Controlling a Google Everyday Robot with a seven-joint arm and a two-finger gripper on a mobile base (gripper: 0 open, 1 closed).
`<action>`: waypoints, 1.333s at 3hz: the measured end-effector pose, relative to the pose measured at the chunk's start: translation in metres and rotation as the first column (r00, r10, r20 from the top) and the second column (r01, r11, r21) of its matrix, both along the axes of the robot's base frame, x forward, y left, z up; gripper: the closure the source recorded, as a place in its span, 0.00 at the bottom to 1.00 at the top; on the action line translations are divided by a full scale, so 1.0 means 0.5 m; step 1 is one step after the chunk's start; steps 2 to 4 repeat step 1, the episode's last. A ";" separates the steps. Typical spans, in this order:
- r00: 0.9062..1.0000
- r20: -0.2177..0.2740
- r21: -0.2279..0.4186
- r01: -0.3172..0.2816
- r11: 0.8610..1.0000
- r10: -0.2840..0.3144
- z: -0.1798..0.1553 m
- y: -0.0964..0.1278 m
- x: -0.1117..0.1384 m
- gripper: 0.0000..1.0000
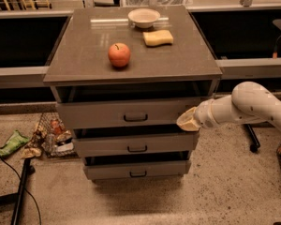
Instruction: Close top drawer
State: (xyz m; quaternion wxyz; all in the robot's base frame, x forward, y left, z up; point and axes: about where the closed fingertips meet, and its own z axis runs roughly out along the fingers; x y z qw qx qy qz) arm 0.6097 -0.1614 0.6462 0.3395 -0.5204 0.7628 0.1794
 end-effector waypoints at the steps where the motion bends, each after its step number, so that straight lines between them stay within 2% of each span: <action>1: 0.999 -0.010 0.006 -0.038 0.999 0.038 0.010 0.009 -0.044 1.00; 4: 0.999 -0.010 0.006 -0.038 0.999 0.038 0.010 0.009 -0.044 1.00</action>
Offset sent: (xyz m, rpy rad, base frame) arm 0.0000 0.0000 0.0000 0.0000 0.0000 0.0000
